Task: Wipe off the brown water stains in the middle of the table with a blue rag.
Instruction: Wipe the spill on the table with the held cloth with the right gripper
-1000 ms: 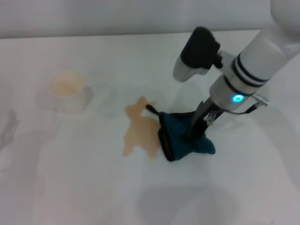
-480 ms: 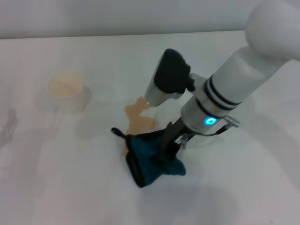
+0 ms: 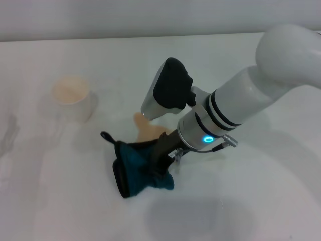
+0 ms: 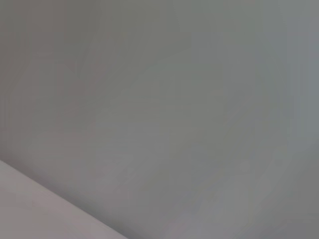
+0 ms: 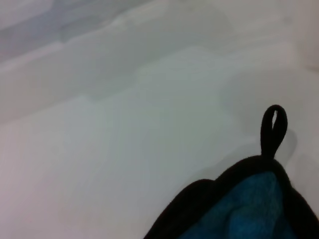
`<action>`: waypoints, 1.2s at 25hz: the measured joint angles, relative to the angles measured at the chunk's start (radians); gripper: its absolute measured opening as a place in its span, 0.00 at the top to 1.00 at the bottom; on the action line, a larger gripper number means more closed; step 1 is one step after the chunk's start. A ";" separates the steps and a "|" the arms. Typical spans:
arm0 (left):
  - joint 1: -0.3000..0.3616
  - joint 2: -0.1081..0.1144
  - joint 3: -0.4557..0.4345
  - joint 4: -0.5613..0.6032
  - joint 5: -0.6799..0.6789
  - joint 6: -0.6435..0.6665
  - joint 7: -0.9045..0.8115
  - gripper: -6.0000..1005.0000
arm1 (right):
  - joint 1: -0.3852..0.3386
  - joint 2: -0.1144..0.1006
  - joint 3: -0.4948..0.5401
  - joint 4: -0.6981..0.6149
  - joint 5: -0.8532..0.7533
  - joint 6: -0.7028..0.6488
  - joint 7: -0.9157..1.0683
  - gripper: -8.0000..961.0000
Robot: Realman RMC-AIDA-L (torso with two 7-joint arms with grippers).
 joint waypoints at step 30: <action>0.000 -0.003 0.000 0.000 0.000 -0.001 0.000 0.11 | -0.017 -0.003 -0.041 0.109 -0.088 0.521 -0.004 0.90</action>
